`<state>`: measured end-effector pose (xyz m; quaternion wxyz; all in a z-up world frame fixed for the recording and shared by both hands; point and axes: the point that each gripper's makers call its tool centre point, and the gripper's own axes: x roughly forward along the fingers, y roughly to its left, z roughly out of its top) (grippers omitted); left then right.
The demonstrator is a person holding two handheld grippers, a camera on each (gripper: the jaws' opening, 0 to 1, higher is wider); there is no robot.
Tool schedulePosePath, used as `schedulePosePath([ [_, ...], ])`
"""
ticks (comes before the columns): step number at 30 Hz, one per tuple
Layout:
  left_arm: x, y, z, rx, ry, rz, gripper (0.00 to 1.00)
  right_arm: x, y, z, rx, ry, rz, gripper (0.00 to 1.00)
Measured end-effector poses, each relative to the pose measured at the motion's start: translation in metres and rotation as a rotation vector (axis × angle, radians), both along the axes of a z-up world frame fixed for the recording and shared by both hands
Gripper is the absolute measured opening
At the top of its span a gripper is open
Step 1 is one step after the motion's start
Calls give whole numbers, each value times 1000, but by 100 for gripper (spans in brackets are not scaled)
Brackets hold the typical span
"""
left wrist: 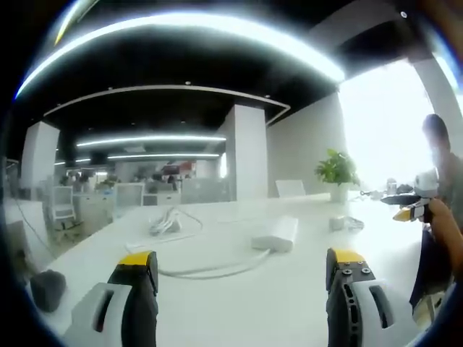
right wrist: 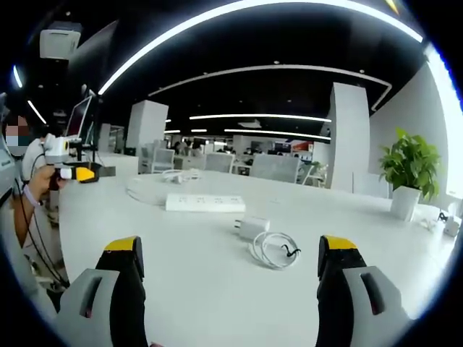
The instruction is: Straighten the power strip on the desk, plug the charger into it
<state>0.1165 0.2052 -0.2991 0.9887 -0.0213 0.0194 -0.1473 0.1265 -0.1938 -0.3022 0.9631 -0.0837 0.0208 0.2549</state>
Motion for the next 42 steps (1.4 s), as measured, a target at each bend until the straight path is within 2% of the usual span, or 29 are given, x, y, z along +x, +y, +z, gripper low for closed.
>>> schedulePosePath([
  [31, 1, -5, 4, 31, 13, -23, 99, -2, 4, -9, 5, 21, 15, 100],
  [35, 3, -7, 9, 59, 15, -40, 99, -2, 4, -11, 5, 25, 16, 100],
  [36, 3, -8, 12, 84, 23, -50, 99, -2, 4, -12, 5, 26, 16, 100],
  [39, 5, -8, 26, 160, -1, -72, 99, -3, 4, -12, 3, 28, 16, 100],
  [42, 9, -10, 40, 185, -14, -113, 99, -4, 3, -11, 3, 24, 16, 100],
])
